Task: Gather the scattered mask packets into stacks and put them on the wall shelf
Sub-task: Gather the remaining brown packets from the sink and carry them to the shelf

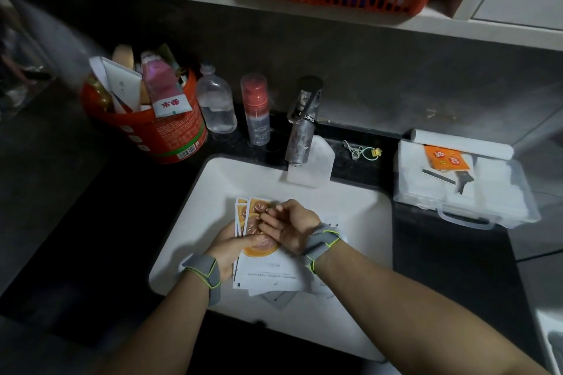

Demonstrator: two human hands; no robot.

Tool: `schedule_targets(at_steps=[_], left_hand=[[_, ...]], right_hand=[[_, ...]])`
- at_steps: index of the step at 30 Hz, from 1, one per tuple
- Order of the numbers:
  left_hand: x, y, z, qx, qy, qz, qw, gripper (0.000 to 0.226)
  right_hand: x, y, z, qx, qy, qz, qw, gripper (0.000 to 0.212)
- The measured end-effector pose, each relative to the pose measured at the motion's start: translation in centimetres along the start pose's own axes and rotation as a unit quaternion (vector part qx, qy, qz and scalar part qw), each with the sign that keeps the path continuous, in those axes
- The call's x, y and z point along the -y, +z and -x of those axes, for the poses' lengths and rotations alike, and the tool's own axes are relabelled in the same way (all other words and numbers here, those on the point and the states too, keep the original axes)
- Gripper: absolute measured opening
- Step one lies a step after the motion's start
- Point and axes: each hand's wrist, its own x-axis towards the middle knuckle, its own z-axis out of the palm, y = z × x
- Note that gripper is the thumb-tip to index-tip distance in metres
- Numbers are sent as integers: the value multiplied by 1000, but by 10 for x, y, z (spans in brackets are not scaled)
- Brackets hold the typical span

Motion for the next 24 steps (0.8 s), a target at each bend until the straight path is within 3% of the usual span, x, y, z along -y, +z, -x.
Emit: schedule_targets(at_steps=[4, 6, 9, 11, 18, 21, 24], left_hand=[[-9, -14, -8, -101, 34, -33, 994, 43], [-15, -25, -10, -134, 69, -47, 987, 47], [-23, -35, -8, -155, 83, -78, 981, 47], [-23, -39, -8, -152, 89, -84, 981, 47], [-12, -33, -9, -183, 70, -84, 977, 41], [-13, -33, -8, -186, 73, -84, 976, 42], [-14, -34, -8, -188, 70, -92, 975, 40]], right_hand=[[2, -11, 1, -31, -70, 81, 994, 31], [2, -27, -2, -69, -111, 199, 971, 31], [-4, -51, -12, -84, -130, 490, 858, 21], [-11, -61, -8, -70, -110, 577, 807, 21], [-39, -69, -8, -56, -78, 691, 717, 57], [-43, -71, -7, -37, -84, 722, 686, 63], [-45, -74, -8, -36, -80, 721, 687, 63]])
